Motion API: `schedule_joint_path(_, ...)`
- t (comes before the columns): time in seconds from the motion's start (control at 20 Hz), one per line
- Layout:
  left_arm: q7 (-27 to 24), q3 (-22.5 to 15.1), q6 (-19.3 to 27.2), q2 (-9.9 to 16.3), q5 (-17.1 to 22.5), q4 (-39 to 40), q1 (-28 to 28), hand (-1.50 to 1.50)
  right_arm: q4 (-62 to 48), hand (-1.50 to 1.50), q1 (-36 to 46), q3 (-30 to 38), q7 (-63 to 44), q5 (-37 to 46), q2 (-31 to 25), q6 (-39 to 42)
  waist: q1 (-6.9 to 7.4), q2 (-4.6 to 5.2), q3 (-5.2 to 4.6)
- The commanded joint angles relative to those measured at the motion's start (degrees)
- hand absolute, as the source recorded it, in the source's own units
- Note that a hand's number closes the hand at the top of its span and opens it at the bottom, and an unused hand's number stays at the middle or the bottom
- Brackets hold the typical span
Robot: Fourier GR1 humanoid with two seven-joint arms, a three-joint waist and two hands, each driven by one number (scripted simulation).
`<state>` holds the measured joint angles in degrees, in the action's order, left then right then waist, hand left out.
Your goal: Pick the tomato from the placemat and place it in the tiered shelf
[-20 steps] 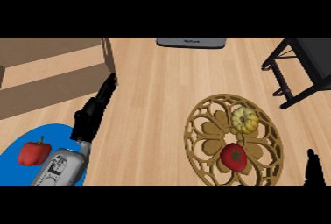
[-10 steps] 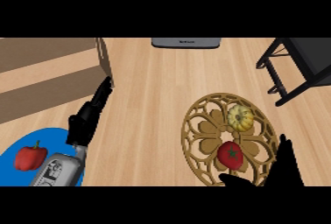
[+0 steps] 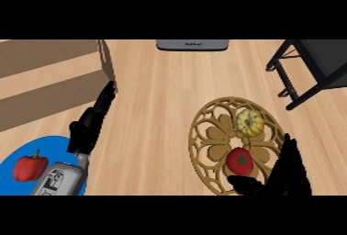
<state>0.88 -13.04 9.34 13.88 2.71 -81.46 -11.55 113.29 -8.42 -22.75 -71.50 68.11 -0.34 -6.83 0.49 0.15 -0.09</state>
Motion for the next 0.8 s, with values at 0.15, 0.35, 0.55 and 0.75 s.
schedule_joint_path(0.15, -1.9, 0.1, 0.8, -1.9, -1.4, 3.0, -0.6, 0.0, -0.7, -1.5, 3.3, 0.4, -13.7, -2.1, 0.3, 1.2, -0.69, -0.06, 0.03)
schedule_joint_path(0.35, 0.6, 0.9, -0.4, -0.8, -0.7, 0.8, -0.6, 0.0, -6.6, -1.5, 6.6, 0.4, -13.7, -3.4, 0.3, -0.6, -0.1, -0.08, 0.05)
schedule_joint_path(0.55, 0.9, 1.7, -1.9, 0.7, -0.2, -0.8, 0.6, 0.0, -8.5, -1.5, 6.1, -0.1, -13.7, -3.5, 0.3, -3.0, -0.07, -0.16, 0.07)
schedule_joint_path(0.75, -2.4, 3.5, -2.2, -0.2, 0.1, 3.2, -1.5, 0.0, -11.2, -1.5, 7.3, 0.5, -12.9, -4.7, 0.3, -4.0, -0.43, 0.02, 0.05)
